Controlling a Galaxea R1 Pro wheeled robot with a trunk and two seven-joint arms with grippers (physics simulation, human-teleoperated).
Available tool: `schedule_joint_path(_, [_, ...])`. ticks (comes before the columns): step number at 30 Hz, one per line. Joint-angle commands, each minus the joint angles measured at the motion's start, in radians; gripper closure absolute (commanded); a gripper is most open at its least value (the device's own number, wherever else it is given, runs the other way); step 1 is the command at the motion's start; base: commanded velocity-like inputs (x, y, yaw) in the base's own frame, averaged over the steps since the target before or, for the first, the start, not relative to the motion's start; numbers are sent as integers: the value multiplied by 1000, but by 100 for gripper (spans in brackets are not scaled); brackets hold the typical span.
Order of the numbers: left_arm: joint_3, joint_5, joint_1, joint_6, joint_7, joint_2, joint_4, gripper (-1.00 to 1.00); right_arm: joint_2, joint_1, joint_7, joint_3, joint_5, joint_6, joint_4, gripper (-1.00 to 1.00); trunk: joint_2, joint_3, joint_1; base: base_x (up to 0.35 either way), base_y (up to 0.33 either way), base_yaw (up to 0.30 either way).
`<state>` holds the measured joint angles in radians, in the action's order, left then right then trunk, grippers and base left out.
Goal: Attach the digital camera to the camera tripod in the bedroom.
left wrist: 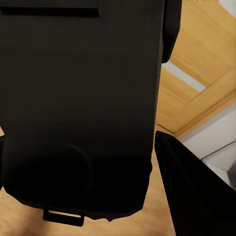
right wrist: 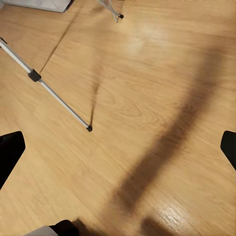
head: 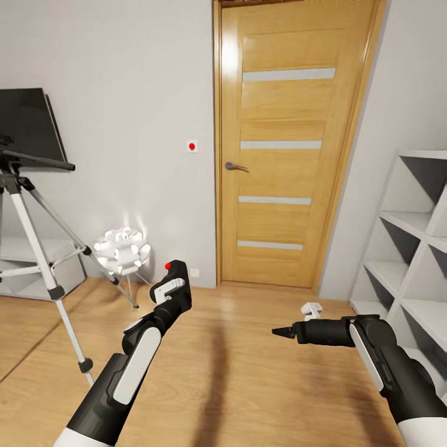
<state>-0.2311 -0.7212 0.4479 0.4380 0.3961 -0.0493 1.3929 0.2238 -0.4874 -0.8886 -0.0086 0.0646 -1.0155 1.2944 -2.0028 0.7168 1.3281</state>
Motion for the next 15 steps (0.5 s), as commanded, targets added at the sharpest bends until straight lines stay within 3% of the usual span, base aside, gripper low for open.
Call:
schedule_joint_path(1, [-1, -9, 1, 2, 7, 0, 2, 100, 0, -1, 1, -1, 6, -8, 0, -100, 7, -2, -4, 0, 0, 0])
schedule_joint_path(15, [-1, -9, 1, 2, 7, 0, 2, 100, 0, 0, 0, -1, 6, -8, 0, -100, 105, -46, -58, 0, 0, 0])
